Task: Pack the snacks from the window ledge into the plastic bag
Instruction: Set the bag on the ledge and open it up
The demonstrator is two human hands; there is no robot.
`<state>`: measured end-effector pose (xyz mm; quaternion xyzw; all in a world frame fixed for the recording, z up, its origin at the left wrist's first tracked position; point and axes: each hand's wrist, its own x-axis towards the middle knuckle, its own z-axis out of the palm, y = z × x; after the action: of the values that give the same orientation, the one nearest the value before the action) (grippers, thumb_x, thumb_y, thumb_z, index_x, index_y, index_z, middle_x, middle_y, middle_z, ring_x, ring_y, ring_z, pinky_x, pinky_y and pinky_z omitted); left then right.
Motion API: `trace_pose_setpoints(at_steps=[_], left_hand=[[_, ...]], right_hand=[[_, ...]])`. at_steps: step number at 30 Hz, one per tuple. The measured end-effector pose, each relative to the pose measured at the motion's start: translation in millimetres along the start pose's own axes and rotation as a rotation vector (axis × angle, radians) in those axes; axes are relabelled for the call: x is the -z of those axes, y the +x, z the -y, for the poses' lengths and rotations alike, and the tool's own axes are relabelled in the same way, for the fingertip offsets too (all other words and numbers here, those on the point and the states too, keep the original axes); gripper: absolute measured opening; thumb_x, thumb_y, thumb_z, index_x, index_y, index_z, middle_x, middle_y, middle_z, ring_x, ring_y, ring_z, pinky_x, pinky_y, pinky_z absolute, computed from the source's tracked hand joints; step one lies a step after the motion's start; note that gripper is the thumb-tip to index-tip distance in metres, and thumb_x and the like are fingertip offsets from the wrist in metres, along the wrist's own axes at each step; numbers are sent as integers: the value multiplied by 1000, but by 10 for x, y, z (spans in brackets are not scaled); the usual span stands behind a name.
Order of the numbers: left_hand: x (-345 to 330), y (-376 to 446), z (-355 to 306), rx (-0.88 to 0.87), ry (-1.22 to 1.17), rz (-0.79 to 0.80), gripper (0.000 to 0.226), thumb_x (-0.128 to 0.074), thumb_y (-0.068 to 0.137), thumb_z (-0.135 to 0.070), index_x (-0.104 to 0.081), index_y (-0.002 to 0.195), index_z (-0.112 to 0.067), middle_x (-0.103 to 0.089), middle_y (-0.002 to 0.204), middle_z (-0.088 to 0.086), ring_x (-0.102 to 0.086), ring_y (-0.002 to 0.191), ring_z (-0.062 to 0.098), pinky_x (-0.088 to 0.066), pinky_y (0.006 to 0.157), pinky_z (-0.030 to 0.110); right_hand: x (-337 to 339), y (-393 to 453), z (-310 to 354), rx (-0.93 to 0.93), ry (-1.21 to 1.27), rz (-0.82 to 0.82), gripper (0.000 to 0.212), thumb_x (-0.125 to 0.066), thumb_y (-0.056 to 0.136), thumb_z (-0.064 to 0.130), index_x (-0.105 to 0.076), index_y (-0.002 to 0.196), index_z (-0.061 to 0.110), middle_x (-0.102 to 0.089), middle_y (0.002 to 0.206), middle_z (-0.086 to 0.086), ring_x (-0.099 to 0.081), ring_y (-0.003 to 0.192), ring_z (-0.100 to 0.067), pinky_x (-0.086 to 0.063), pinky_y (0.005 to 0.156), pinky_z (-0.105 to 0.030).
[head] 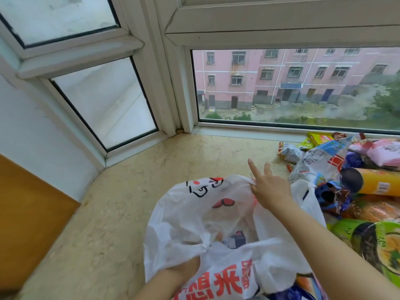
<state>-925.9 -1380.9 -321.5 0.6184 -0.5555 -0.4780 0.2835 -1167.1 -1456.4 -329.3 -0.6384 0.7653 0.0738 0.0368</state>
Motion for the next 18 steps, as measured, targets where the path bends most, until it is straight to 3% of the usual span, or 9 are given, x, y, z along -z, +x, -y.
trace_pose_setpoints(at_steps=[2, 4, 5, 7, 9, 11, 13, 15, 18], left_hand=[[91, -64, 113, -74, 225, 67, 17, -56, 92, -26, -62, 103, -38, -64, 106, -13, -57, 103, 7, -45, 93, 28], [95, -59, 170, -184, 700, 359, 15, -50, 92, -20, -64, 95, -21, -67, 97, -2, -62, 94, 16, -49, 81, 29], [111, -14, 171, -318, 828, 414, 14, -49, 90, -19, -62, 88, -18, -67, 92, 3, -62, 89, 19, -48, 74, 29], [117, 190, 212, -773, 952, 285, 18, -52, 86, -29, -64, 100, -26, -67, 102, -3, -61, 96, 14, -46, 81, 29], [133, 373, 140, -938, 1078, 137, 55, -55, 80, -42, -52, 134, -32, -50, 139, -5, -41, 131, 16, -33, 104, 52], [188, 551, 98, -696, 1169, 141, 83, -39, 70, -62, -21, 149, -42, -7, 161, -5, -1, 148, 23, -13, 106, 71], [260, 724, 135, -373, 1218, 267, 96, -31, 61, -77, 5, 147, -52, 18, 159, -10, 15, 146, 29, -4, 106, 71], [316, 847, 146, -221, 1299, 333, 107, -54, 62, -81, 12, 143, -56, 16, 159, -9, 8, 147, 32, -8, 107, 68], [288, 911, 179, -176, 1369, 351, 114, -61, 60, -81, 13, 144, -55, 14, 160, -5, 6, 147, 33, -7, 107, 69]], right_hand=[[-53, -41, 16, -27, 51, 36, 69, -31, 97, 44, 14, 150, 33, -12, 157, -19, -63, 98, -36, -50, 74, -38], [-103, -133, 102, -58, 193, 68, 74, -36, 95, 44, 13, 150, 33, -10, 158, -16, -55, 114, -37, -48, 88, -47], [-102, -184, 156, -62, 278, 68, 78, -40, 93, 42, 12, 150, 33, -8, 159, -14, -45, 127, -36, -41, 98, -52], [-76, -297, 232, -23, 349, -12, 83, -46, 88, 41, 8, 151, 35, -8, 160, -8, -24, 142, -31, -22, 108, -58], [-127, -401, 235, 95, 268, -122, 77, -45, 90, 46, 2, 151, 36, -15, 159, -4, -33, 137, -30, -26, 107, -53], [-275, -453, 133, 191, 208, -46, 68, -37, 95, 53, 0, 150, 39, -27, 155, 0, -53, 119, -31, -41, 92, -40], [-404, -467, 18, 184, 184, 100, 64, -32, 97, 54, 2, 149, 42, -41, 146, 2, -60, 109, -29, -45, 79, -36], [-456, -457, -51, 144, 187, 123, 64, -35, 98, 47, 2, 150, 40, -48, 140, 0, -59, 109, -29, -46, 79, -36], [-446, -461, -64, 108, 235, 97, 68, -40, 98, 37, 3, 151, 36, -55, 132, -4, -59, 107, -30, -44, 75, -35]])
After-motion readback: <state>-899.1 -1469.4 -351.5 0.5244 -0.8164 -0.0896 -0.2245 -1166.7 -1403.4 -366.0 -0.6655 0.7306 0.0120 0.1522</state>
